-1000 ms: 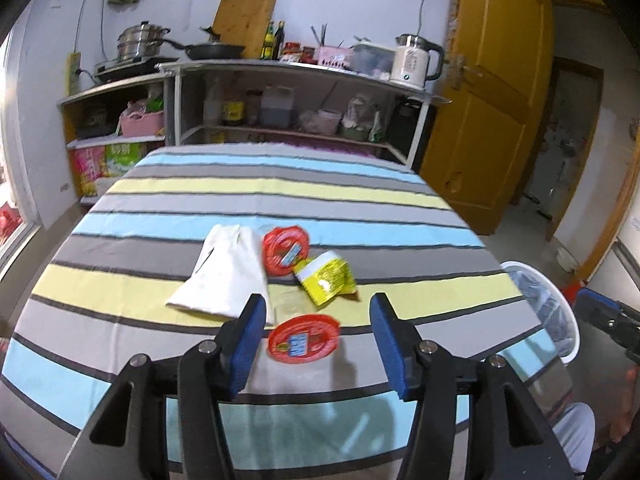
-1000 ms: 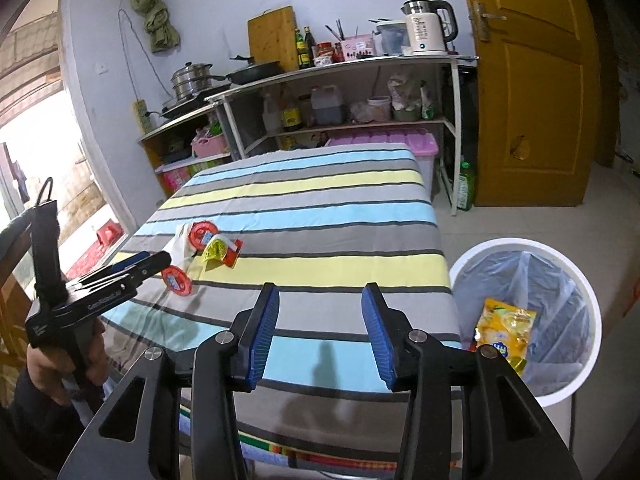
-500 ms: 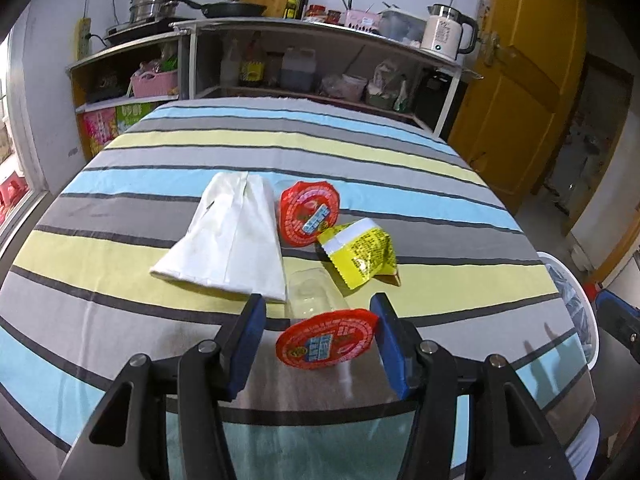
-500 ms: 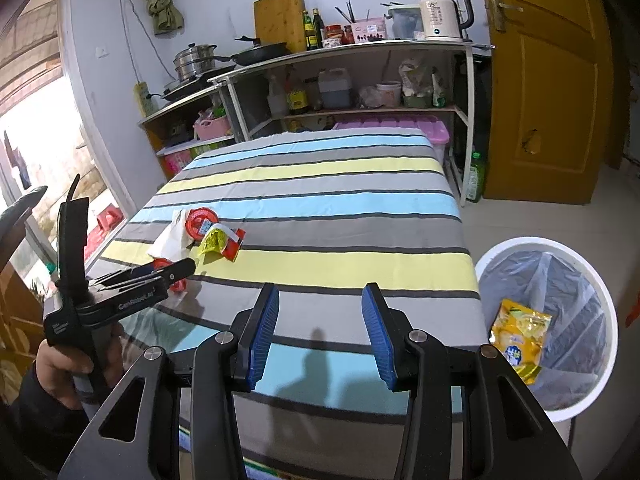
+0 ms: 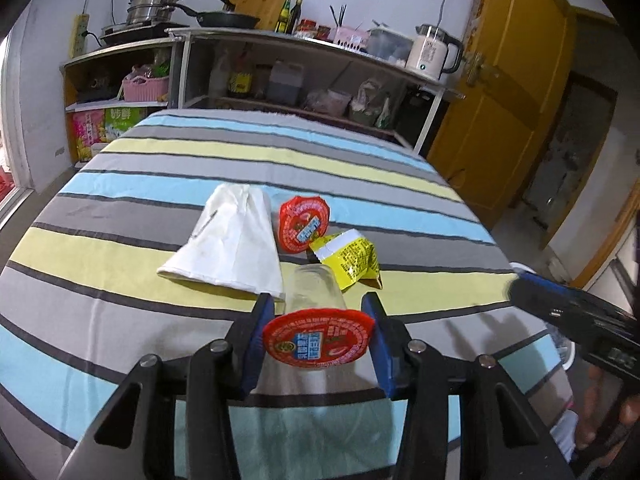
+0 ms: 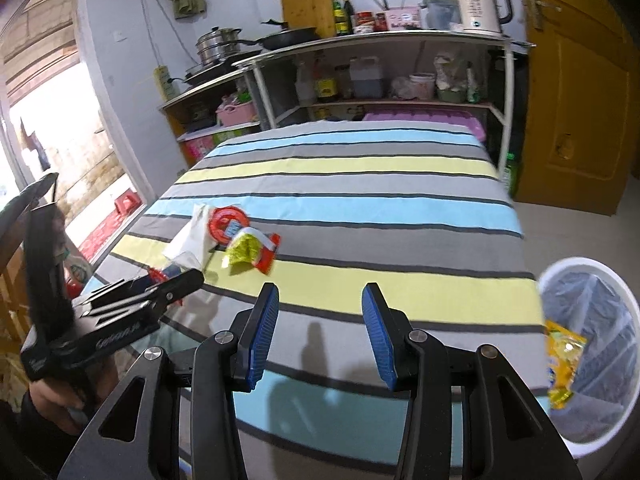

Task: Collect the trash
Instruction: 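Grasp the red-lidded clear cup with the left tool while the right tool grasps the yellow-white packet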

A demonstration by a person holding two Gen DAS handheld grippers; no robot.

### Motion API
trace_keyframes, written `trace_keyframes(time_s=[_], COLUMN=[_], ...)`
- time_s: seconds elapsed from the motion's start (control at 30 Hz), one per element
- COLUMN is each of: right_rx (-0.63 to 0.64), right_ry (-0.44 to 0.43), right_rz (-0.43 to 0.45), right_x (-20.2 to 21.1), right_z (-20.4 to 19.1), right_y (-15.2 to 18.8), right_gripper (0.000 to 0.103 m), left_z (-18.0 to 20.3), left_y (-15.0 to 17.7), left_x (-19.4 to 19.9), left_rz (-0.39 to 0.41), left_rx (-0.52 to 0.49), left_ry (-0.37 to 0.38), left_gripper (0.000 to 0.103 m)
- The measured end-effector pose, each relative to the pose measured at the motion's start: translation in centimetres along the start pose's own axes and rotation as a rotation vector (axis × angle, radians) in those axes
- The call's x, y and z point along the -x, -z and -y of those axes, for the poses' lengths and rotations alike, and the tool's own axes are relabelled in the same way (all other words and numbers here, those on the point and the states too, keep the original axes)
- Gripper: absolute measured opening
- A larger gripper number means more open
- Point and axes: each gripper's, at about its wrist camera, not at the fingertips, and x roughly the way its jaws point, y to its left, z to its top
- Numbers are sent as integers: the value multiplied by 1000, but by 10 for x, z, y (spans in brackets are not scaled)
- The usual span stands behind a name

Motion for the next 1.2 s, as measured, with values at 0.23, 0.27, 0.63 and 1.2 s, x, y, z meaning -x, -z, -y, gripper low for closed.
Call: trace_keyframes(time_s=[0.23, 0.27, 0.63, 1.2], right_rx=[64, 77, 133, 87], right_ry=[-64, -65, -50, -30], right_rz=[-48, -59, -158, -153], right_x=[-43, -50, -112, -101], right_z=[-33, -38, -61, -55], right_y=[-16, -18, -29, -28], right_gripper=[56, 56, 57, 33], left_z=[-17, -20, -43, -40], left_y=[-4, -4, -5, -1], left_x=[20, 21, 23, 23], left_rz=[58, 64, 88, 76], left_rx=[22, 28, 73, 64], left_ry=[25, 28, 42, 56], left_gripper=[47, 47, 47, 47])
